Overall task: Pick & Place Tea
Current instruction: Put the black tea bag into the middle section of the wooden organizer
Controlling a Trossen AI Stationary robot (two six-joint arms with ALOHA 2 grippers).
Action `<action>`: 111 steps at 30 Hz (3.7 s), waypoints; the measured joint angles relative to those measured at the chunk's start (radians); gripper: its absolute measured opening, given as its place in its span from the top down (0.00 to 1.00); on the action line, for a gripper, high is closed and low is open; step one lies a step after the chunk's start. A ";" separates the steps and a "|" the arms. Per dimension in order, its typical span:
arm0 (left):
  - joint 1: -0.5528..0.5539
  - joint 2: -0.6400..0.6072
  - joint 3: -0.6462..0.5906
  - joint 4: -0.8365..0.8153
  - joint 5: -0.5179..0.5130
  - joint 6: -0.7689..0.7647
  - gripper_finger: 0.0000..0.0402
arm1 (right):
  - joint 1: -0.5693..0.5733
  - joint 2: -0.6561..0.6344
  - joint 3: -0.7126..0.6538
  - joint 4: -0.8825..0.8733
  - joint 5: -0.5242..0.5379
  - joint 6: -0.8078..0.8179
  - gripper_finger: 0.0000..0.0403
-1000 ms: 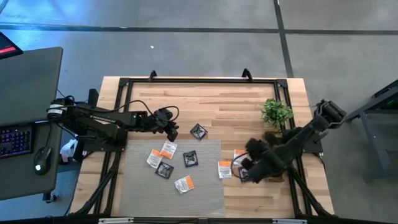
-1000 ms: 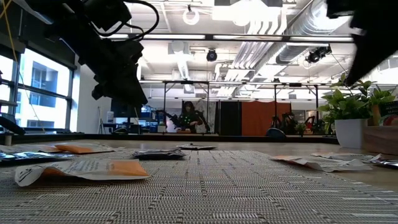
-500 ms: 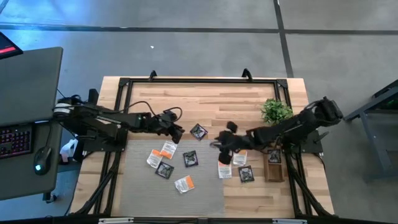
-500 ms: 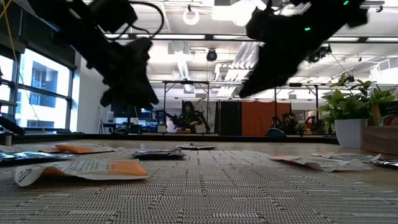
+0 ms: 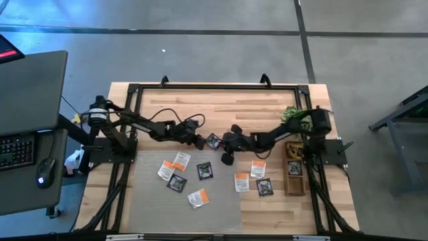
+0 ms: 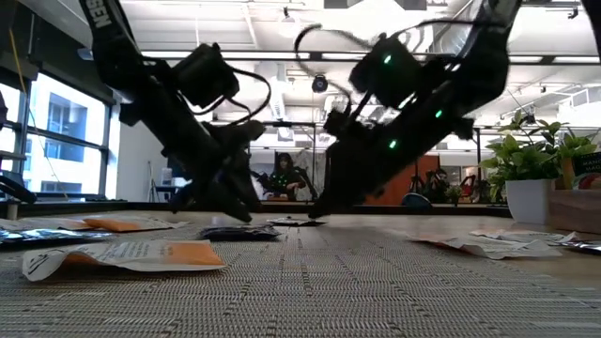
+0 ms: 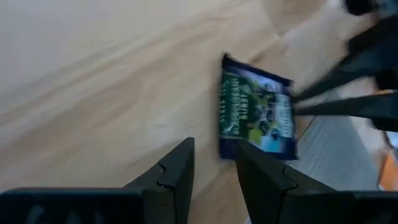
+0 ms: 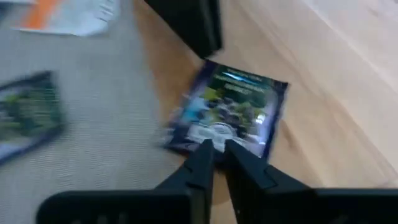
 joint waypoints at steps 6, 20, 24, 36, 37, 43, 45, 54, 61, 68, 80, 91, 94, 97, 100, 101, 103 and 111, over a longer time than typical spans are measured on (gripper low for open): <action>0.007 0.030 0.003 0.046 0.020 -0.026 0.71 | -0.036 0.049 0.039 -0.024 -0.037 0.047 0.99; 0.006 0.034 0.039 0.067 -0.003 0.098 0.93 | -0.032 0.053 0.037 -0.005 -0.108 0.015 0.99; 0.006 0.034 0.044 0.063 -0.001 0.161 0.98 | -0.032 0.037 0.037 -0.015 -0.140 0.011 0.98; 0.004 -0.058 0.045 0.075 0.083 0.499 1.00 | -0.032 -0.347 0.032 -0.280 -0.162 -0.146 0.84; 0.004 -0.066 0.045 0.079 0.099 0.538 1.00 | -0.032 -0.376 0.032 -0.284 -0.152 -0.158 0.82; 0.005 -0.068 0.109 0.060 0.194 0.691 1.00 | -0.046 -0.400 0.032 -0.284 -0.185 -0.131 0.70; 0.005 -0.068 0.151 0.011 0.227 0.726 1.00 | -0.046 -0.379 0.032 -0.283 -0.189 -0.118 0.67; 0.005 -0.068 0.296 -0.273 0.185 0.813 1.00 | -0.046 -0.315 0.032 -0.286 -0.179 -0.094 0.65; 0.005 -0.067 0.309 -0.274 0.185 0.842 1.00 | -0.046 -0.311 0.034 -0.292 -0.199 -0.106 0.77; 0.004 -0.067 0.309 -0.273 0.162 0.805 1.00 | -0.046 -0.311 0.034 -0.316 -0.213 -0.104 0.98; 0.006 -0.066 0.309 -0.306 0.145 0.804 0.90 | 0.009 -0.350 0.034 -0.539 -0.042 0.084 0.99; 0.005 -0.066 0.309 -0.359 -0.068 0.756 0.62 | 0.161 -0.464 0.055 -0.766 0.055 0.340 1.00; 0.005 -0.066 0.309 -0.380 -0.116 0.734 0.61 | 0.231 -0.565 0.110 -1.012 0.137 0.499 1.00; 0.005 -0.066 0.309 -0.378 -0.118 0.732 0.61 | 0.320 -0.650 0.173 -1.268 0.175 0.739 1.00; 0.005 -0.066 0.309 -0.379 -0.118 0.727 0.61 | 0.428 -0.699 0.207 -1.506 0.144 1.041 1.00; 0.005 -0.066 0.309 -0.379 -0.119 0.722 0.61 | 0.469 -0.708 0.211 -1.574 0.120 1.143 1.00; 0.005 -0.066 0.308 -0.378 -0.120 0.707 0.61 | 0.553 -0.714 0.211 -1.686 0.069 1.331 1.00; 0.005 -0.066 0.308 -0.377 -0.121 0.706 0.60 | 0.750 -0.678 0.211 -1.994 -0.076 1.688 1.00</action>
